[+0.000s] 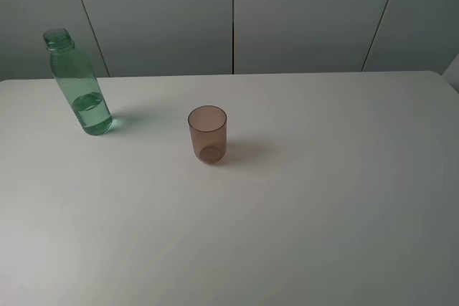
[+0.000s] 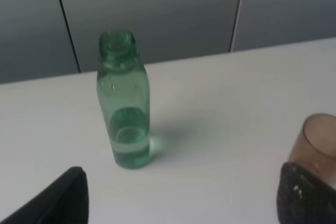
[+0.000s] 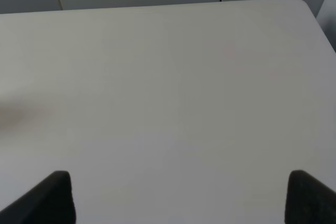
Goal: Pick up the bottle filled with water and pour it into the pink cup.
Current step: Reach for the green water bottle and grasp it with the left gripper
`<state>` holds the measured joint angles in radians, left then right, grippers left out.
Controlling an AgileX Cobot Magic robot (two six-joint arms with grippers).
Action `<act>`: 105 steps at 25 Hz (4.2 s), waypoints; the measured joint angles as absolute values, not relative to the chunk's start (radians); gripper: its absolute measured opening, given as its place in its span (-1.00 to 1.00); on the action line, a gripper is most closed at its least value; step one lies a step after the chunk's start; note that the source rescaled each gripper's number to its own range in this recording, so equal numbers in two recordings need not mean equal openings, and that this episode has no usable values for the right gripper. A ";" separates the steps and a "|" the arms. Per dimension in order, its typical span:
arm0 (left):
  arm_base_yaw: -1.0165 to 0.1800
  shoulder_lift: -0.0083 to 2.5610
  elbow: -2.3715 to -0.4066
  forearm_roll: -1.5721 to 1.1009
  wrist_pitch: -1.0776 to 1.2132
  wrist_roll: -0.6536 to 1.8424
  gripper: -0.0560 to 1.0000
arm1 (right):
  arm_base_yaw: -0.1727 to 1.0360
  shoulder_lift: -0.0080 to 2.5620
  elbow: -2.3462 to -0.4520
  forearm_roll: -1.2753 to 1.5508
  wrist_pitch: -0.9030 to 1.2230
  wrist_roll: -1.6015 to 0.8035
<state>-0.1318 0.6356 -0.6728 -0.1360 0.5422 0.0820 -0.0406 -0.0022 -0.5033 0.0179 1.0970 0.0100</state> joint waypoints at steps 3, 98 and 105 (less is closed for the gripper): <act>-0.132 0.759 -0.664 -0.138 0.420 0.105 0.69 | -0.041 -0.002 -0.503 0.018 1.097 0.010; -0.092 2.135 -0.749 -0.008 -1.004 0.283 1.00 | -0.041 -0.002 -0.503 0.018 1.097 0.010; -0.092 2.137 -0.762 0.000 -1.004 0.269 1.00 | -0.041 -0.002 -0.503 0.018 1.097 0.010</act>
<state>-0.0921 2.1369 -0.7616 0.0000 -1.0043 0.2694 -0.0406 -0.0022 -0.5033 0.0179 1.0970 0.0100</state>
